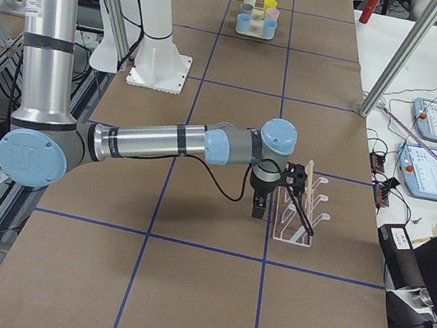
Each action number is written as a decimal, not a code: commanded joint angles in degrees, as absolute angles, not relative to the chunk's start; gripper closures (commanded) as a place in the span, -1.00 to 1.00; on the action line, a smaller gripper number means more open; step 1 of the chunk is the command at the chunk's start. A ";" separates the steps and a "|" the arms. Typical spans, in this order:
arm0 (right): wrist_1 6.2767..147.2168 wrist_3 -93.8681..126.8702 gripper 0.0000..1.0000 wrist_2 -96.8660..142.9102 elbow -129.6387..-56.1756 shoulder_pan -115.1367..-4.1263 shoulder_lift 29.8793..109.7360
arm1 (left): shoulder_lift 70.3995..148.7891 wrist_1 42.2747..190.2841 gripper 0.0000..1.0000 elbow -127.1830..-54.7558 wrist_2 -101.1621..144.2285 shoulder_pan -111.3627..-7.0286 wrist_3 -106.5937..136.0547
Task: Transfer IKEA cup to right arm and place on rack
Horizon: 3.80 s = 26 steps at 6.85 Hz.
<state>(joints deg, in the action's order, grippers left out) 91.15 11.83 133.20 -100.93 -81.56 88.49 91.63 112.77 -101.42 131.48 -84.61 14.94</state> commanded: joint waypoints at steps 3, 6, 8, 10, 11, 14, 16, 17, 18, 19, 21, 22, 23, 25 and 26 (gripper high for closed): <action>91.14 11.95 -0.99 133.24 -100.90 -81.47 87.36 | 90.44 112.67 -1.00 -101.52 131.39 -84.55 15.03; 91.14 12.30 -0.99 133.33 -100.99 -81.47 87.45 | 90.44 112.85 -1.00 -102.49 131.48 -82.02 14.94; 91.14 12.83 -0.99 135.25 -100.90 -81.39 87.36 | 89.92 112.68 -0.97 -102.22 131.22 -79.98 14.15; 86.88 12.74 -0.99 135.26 -98.80 -81.30 88.15 | 88.51 112.85 -0.98 -98.38 131.66 -79.54 13.28; 82.40 12.74 -0.99 135.26 -97.05 -81.30 89.55 | 88.51 112.85 -0.98 -96.44 131.75 -78.50 14.05; 79.63 13.19 -0.99 135.62 -96.50 -81.30 89.30 | 89.03 113.63 -0.98 -91.95 131.75 -72.97 13.89; 79.54 13.27 -0.99 135.70 -96.94 -81.04 89.30 | 88.07 116.01 -0.98 -90.62 131.66 -71.90 13.89; 79.54 13.36 -0.99 135.70 -97.03 -81.04 89.21 | 87.11 116.10 -0.98 -90.79 131.75 -71.29 14.15; 79.54 13.36 -0.99 135.70 -97.21 -81.04 89.21 | 86.14 116.02 -0.98 -90.97 131.75 -70.58 14.06; 79.54 13.36 -0.99 135.62 -97.21 -81.04 89.21 | 85.70 116.02 -0.98 -90.97 131.75 -69.45 14.15; 79.54 13.71 -0.99 135.62 -97.65 -81.04 89.30 | 85.34 116.10 -0.98 -90.09 131.49 -67.95 13.97; 79.54 13.71 -0.99 135.62 -97.65 -81.04 89.30 | 85.25 116.10 -0.97 -90.17 131.48 -67.68 13.97; 79.63 13.71 -0.98 135.62 -97.65 -81.04 89.30 | 85.17 116.10 -0.68 -89.91 131.48 -67.59 13.97; 79.63 13.71 -0.98 135.62 -97.73 -81.12 89.30 | 85.17 116.02 0.99 -89.82 131.48 -67.50 13.80; 79.63 13.71 -0.98 135.62 -97.73 -81.04 89.30 | 85.17 116.02 1.00 -89.91 131.48 -67.50 13.62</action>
